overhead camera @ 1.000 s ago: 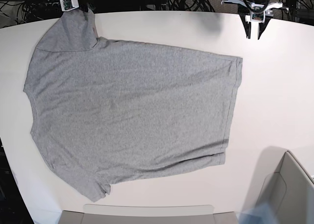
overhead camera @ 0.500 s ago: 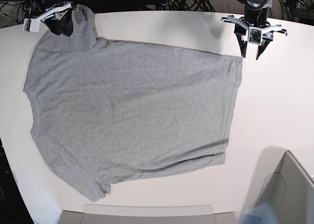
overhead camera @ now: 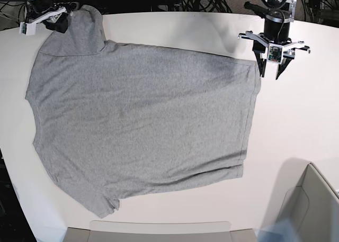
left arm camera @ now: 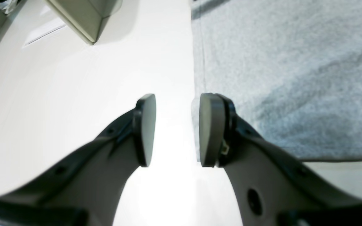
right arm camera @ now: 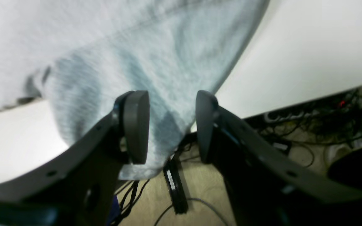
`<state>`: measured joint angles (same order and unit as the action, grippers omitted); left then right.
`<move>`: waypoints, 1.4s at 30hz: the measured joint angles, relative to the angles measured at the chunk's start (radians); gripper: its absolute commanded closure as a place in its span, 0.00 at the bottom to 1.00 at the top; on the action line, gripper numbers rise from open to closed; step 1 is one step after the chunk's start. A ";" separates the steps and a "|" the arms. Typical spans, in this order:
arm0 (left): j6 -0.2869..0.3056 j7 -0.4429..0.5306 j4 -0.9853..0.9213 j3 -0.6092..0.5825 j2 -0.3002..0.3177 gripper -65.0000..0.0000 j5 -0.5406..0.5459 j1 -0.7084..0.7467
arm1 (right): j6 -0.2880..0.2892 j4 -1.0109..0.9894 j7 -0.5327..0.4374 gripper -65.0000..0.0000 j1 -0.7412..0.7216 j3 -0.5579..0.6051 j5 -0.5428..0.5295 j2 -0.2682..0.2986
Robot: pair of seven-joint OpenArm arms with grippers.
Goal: Fold the T-shirt properly
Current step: 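Move both grippers down to the collar-side corners of the grey T-shirt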
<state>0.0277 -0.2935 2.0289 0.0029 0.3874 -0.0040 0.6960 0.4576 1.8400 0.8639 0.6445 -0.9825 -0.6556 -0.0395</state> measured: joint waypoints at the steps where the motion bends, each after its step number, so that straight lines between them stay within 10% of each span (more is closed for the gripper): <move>1: 0.024 -0.024 0.000 -0.009 0.002 0.63 0.000 -0.010 | 0.000 -0.022 -0.003 0.62 -0.009 0.000 -0.003 -0.001; 18: 0.036 -0.047 0.000 -0.018 -0.005 0.64 0.003 -0.021 | 0.029 -0.178 -0.075 0.62 -0.040 -0.011 -0.072 -0.023; 42: 0.037 -0.051 0.000 -0.018 -0.008 0.64 0.003 -0.048 | 0.001 -0.118 0.114 0.62 -0.054 -0.122 -0.057 -0.006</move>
<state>0.0643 -0.3443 2.0289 -0.0151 0.3798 -0.0010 0.6479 0.4587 1.7222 0.9775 0.5903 -1.1042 -0.7124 -0.0456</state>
